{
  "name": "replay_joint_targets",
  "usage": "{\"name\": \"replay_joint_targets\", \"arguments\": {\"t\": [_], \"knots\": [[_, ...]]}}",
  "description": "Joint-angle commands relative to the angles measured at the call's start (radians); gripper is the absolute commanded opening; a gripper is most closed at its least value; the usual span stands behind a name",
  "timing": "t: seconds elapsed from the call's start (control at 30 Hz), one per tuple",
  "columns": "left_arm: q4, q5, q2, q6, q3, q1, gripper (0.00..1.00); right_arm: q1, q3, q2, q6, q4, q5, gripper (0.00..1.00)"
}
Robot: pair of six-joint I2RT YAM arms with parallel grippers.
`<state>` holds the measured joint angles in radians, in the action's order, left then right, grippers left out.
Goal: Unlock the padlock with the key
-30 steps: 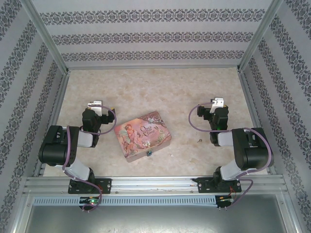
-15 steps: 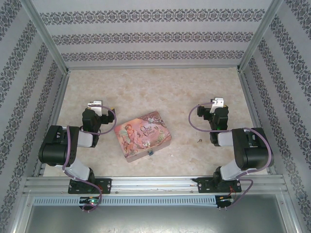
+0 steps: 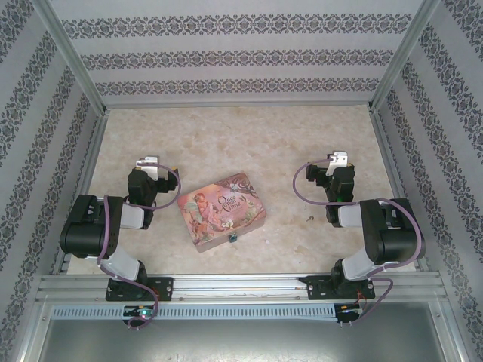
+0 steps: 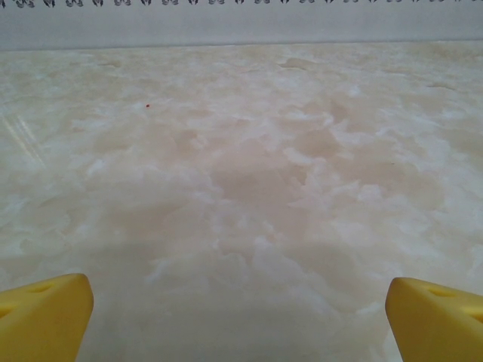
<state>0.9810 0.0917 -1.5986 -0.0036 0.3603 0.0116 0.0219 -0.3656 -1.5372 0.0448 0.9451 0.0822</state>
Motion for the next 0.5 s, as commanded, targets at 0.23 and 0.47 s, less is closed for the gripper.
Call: {"name": "replay_joint_targets", "arguments": {"t": [0.23,0.47], "knots": [[-0.167,-0.056,0.207,-0.015,0.012,0.012,0.99,0.003,0.011,0.180,-0.002,-0.114,0.008,0.99],[-0.502,-0.089,0.459,-0.204,0.076,0.011,0.99,0.003,-0.091,0.385,0.084,-0.509,-0.095,0.98]]}}
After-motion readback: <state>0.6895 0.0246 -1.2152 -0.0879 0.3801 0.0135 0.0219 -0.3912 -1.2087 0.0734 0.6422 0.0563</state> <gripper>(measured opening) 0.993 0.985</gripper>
